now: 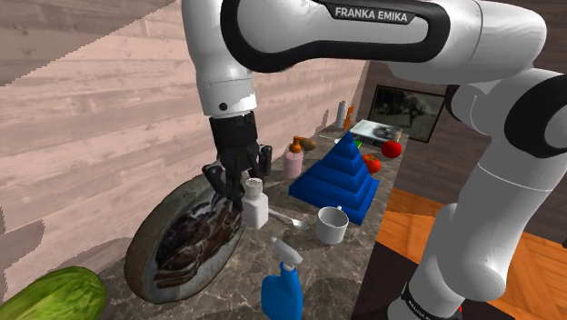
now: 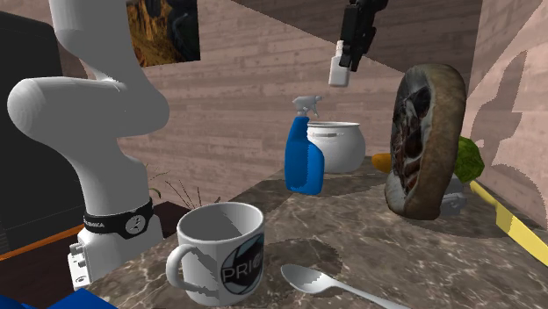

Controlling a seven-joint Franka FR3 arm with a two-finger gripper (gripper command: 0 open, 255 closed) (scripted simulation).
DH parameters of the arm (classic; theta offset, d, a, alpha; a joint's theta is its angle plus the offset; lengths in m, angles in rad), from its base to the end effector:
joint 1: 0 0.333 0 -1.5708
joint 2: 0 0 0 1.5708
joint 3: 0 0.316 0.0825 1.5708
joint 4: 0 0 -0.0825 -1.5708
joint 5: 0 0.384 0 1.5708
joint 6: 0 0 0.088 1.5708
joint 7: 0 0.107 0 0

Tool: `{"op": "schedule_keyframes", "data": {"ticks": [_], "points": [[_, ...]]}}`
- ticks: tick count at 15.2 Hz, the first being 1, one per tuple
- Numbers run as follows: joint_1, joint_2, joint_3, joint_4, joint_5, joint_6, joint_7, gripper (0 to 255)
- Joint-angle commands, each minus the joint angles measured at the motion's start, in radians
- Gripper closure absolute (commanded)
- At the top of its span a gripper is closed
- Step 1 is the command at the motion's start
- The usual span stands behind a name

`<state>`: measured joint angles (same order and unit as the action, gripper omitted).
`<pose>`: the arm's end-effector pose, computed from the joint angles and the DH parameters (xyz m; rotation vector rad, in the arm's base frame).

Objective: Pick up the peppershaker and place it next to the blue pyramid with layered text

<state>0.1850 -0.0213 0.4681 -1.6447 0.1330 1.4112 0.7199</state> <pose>0.4080 0.3352 0.5894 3.0770 -0.0938 -0.3774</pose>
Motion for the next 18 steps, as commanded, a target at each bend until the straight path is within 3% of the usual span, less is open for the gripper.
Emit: {"op": "schedule_keyframes", "data": {"ticks": [1, 18], "points": [[0.001, 0.006, 0.001, 0.037, -0.002, -0.031, 0.006, 255], [0.026, 0.125, 0.020, 0.409, -0.040, -0.292, 0.075, 255]]}}
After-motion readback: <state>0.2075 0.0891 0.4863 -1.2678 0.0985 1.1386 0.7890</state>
